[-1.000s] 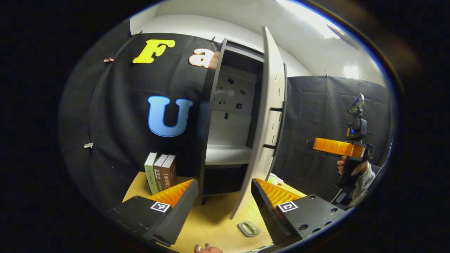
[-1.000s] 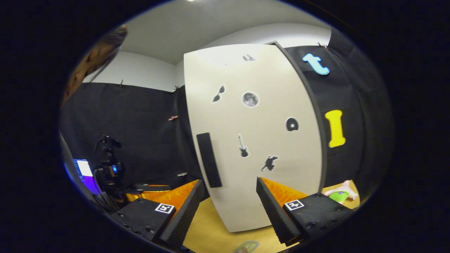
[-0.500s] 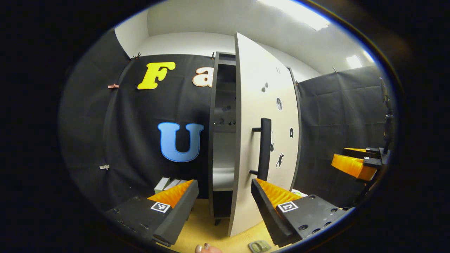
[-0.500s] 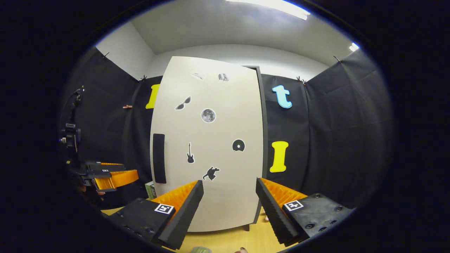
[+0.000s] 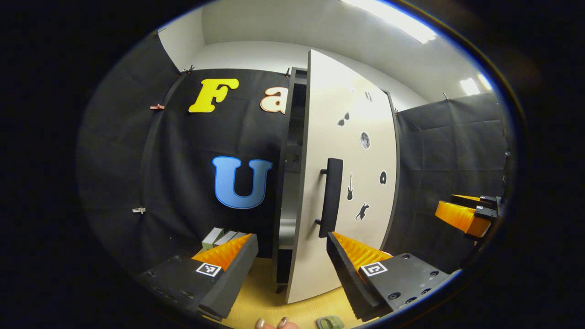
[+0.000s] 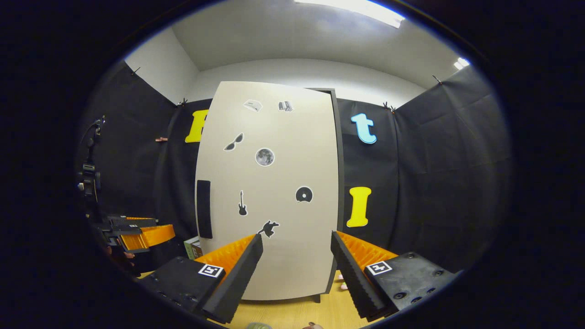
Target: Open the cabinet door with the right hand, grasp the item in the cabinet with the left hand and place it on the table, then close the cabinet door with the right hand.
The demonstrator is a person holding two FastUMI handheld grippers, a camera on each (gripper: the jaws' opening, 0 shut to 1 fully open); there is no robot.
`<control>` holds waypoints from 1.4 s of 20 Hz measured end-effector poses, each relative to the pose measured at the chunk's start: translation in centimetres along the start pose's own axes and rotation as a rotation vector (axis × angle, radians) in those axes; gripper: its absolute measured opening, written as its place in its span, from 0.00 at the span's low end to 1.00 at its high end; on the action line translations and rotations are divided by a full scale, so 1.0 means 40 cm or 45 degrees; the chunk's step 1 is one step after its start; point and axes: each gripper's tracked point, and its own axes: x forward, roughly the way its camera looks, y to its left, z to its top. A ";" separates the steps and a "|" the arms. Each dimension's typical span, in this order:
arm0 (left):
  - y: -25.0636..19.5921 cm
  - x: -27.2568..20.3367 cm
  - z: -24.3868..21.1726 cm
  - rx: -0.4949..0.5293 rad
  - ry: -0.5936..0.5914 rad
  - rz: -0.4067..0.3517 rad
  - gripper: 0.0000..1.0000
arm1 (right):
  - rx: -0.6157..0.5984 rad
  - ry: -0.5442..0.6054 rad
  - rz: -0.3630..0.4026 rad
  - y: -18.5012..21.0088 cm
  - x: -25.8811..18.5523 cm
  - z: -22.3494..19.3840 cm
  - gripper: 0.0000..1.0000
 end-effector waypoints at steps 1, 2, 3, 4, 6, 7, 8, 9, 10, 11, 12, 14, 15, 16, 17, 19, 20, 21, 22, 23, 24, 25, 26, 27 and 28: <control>0.000 0.000 -0.002 0.000 0.008 0.001 0.95 | -0.003 -0.002 -0.004 -0.002 0.000 0.003 0.97; 0.005 -0.001 0.000 0.010 0.008 0.008 0.95 | -0.012 -0.004 -0.009 -0.005 0.003 0.005 0.97; 0.005 0.000 0.004 0.025 0.009 0.010 0.95 | -0.022 -0.003 -0.015 -0.009 0.006 0.004 0.97; 0.004 -0.001 0.004 0.036 0.008 0.012 0.95 | -0.029 0.001 -0.019 -0.013 0.008 0.001 0.97; -0.004 0.004 0.005 0.044 0.007 0.000 0.95 | -0.031 0.006 -0.012 -0.010 0.013 -0.006 0.97; -0.009 0.005 0.006 0.044 0.007 -0.009 0.95 | -0.031 0.013 -0.018 -0.012 0.014 -0.011 0.97; -0.014 0.006 0.005 0.041 0.008 -0.020 0.95 | -0.029 0.017 -0.019 -0.017 0.012 -0.013 0.97; -0.017 0.007 0.005 0.035 0.010 -0.029 0.95 | -0.026 0.018 -0.019 -0.018 0.011 -0.013 0.97; -0.016 0.009 0.001 0.033 0.015 -0.032 0.95 | -0.022 0.021 -0.023 -0.020 0.011 -0.015 0.97; -0.014 0.010 0.000 0.035 0.018 -0.030 0.95 | -0.018 0.019 -0.024 -0.021 0.013 -0.013 0.97; -0.012 0.011 -0.001 0.039 0.020 -0.027 0.95 | -0.014 0.016 -0.026 -0.019 0.014 -0.012 0.97; -0.014 0.015 -0.005 0.044 0.025 -0.033 0.95 | -0.011 0.022 -0.024 -0.016 0.019 -0.016 0.97; -0.017 0.016 -0.004 0.046 0.024 -0.039 0.95 | -0.014 0.021 -0.022 -0.016 0.020 -0.016 0.97; -0.018 0.016 -0.003 0.050 0.023 -0.042 0.95 | -0.019 0.023 -0.021 -0.014 0.020 -0.016 0.97; -0.018 0.017 -0.004 0.053 0.023 -0.043 0.95 | -0.022 0.020 -0.016 -0.010 0.019 -0.014 0.97; -0.021 0.021 -0.007 0.057 0.027 -0.045 0.95 | -0.033 0.019 -0.012 -0.005 0.021 -0.014 0.97; -0.021 0.023 -0.010 0.056 0.030 -0.048 0.95 | -0.039 0.018 -0.012 -0.004 0.021 -0.013 0.97; -0.023 0.024 -0.011 0.054 0.031 -0.050 0.95 | -0.042 0.018 -0.013 -0.004 0.023 -0.013 0.97; -0.023 0.026 -0.012 0.053 0.030 -0.052 0.95 | -0.040 0.016 -0.013 -0.005 0.022 -0.009 0.97; -0.023 0.026 -0.012 0.053 0.032 -0.053 0.95 | -0.035 0.012 -0.012 -0.003 0.022 -0.007 0.97; -0.025 0.028 -0.015 0.054 0.035 -0.054 0.95 | -0.033 0.008 -0.012 -0.003 0.021 -0.007 0.97; -0.026 0.029 -0.015 0.056 0.036 -0.054 0.95 | -0.036 0.010 -0.016 -0.004 0.021 -0.008 0.97; -0.025 0.031 -0.014 0.056 0.032 -0.053 0.95 | -0.041 0.011 -0.018 -0.005 0.022 -0.010 0.97; -0.025 0.031 -0.010 0.056 0.028 -0.052 0.95 | -0.039 0.018 -0.021 -0.006 0.021 -0.012 0.97; -0.023 0.030 -0.009 0.057 0.025 -0.051 0.95 | -0.031 0.021 -0.019 -0.005 0.020 -0.013 0.97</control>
